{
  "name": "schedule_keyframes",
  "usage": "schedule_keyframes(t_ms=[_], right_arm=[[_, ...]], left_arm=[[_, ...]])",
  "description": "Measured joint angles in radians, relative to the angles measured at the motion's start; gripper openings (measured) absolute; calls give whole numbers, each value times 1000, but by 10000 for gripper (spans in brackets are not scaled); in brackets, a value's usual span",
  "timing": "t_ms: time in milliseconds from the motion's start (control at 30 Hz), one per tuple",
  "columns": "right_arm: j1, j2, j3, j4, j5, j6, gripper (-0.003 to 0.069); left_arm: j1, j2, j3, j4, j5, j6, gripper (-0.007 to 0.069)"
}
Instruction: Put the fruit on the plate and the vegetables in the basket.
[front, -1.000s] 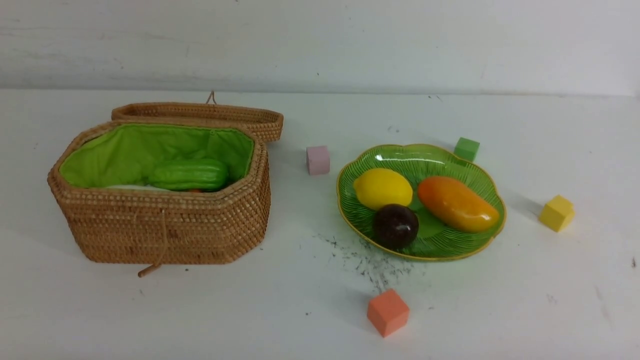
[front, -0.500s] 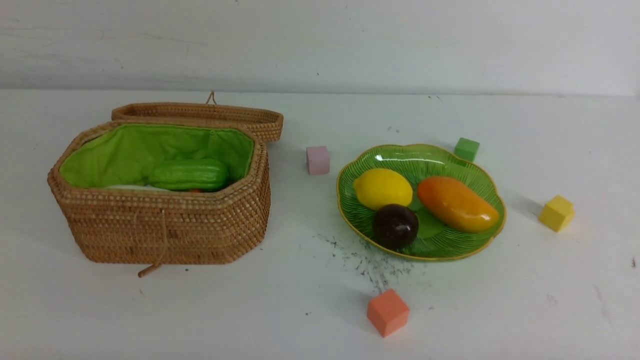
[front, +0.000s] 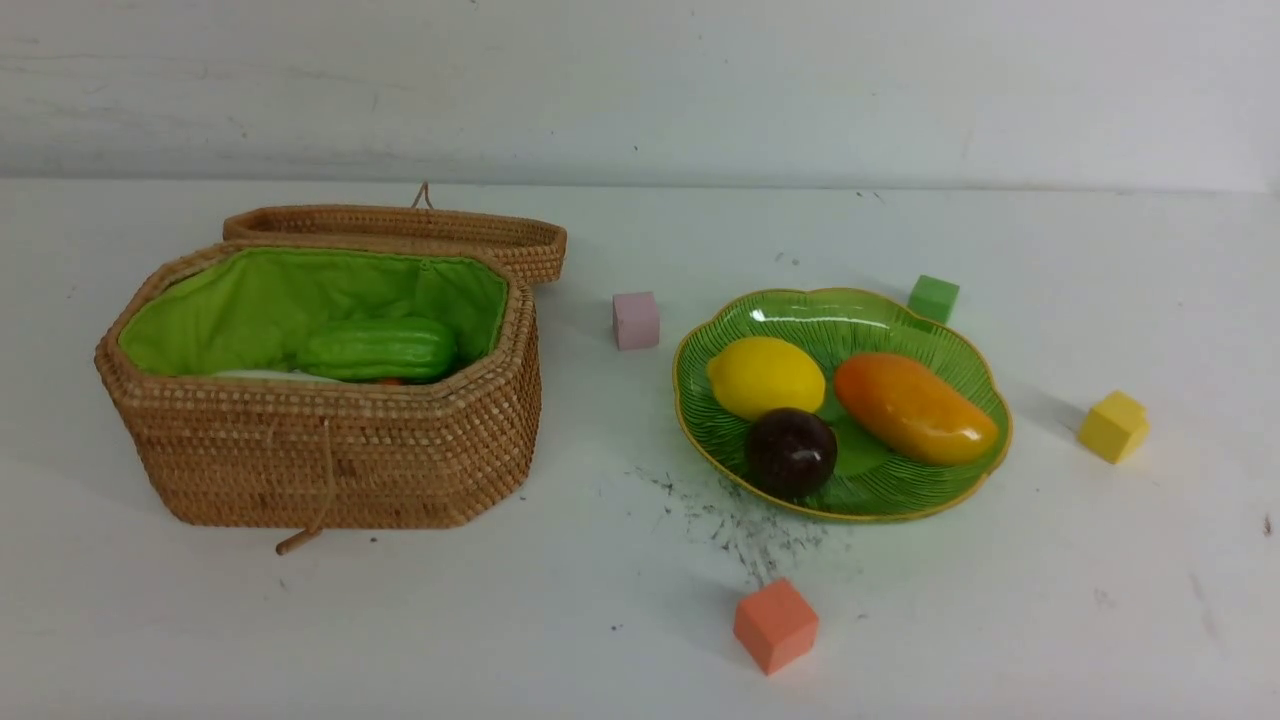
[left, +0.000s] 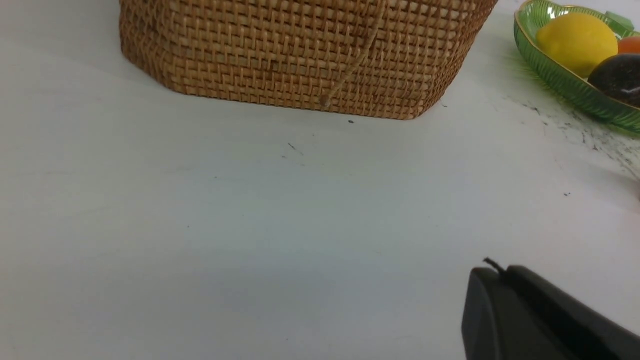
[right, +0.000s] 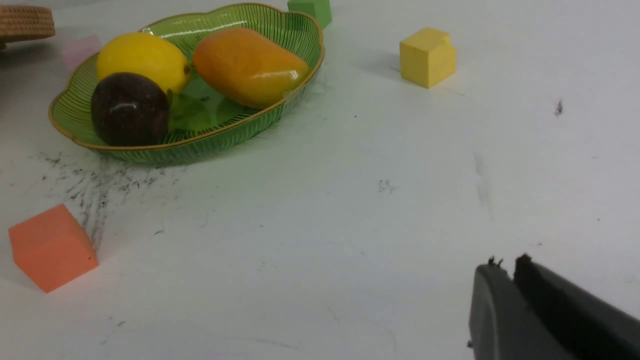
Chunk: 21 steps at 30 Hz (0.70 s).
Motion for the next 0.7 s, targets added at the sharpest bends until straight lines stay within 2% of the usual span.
schedule_keyframes(t_ms=[700], right_arm=[[0,0,0,0,0,0,85]], left_arm=[[0,0,0,0,0,0,-10]])
